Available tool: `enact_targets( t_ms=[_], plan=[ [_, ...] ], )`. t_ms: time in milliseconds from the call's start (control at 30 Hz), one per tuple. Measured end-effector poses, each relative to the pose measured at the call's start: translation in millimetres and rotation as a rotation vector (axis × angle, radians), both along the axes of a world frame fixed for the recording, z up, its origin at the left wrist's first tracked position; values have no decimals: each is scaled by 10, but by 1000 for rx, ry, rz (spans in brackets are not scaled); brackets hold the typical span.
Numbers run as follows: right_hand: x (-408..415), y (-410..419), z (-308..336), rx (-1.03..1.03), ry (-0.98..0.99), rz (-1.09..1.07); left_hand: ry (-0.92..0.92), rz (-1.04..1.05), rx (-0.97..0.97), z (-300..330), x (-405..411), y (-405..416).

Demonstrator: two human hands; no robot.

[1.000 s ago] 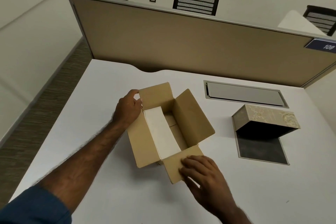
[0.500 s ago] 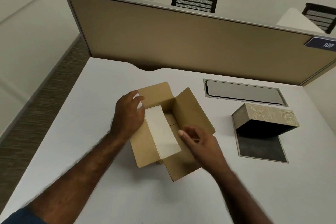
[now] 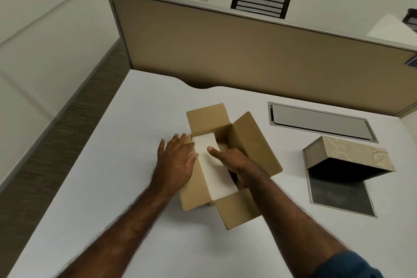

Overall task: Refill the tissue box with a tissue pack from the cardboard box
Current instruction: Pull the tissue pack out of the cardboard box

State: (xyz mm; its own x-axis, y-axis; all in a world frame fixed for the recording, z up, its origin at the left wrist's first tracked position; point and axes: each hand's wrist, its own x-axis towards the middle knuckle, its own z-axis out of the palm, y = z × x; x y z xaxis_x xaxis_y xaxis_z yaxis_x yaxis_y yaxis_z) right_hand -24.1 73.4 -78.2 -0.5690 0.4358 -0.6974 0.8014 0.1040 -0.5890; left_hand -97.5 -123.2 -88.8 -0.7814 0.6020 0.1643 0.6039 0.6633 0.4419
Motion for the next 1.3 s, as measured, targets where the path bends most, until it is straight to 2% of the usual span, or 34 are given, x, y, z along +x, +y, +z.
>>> enact_targets(
  t_ms=[467,967,1300],
  plan=[
    [-69,13,-233,-74,-36,-60,-79,34,82,-27,-5,12],
    [-141,29,-179,-263,-65,-96,-91,42,116,-105,-30,9],
    [-117,-10,-288,-123,-22,-68,-91,47,109,-114,-21,-1]
  ],
)
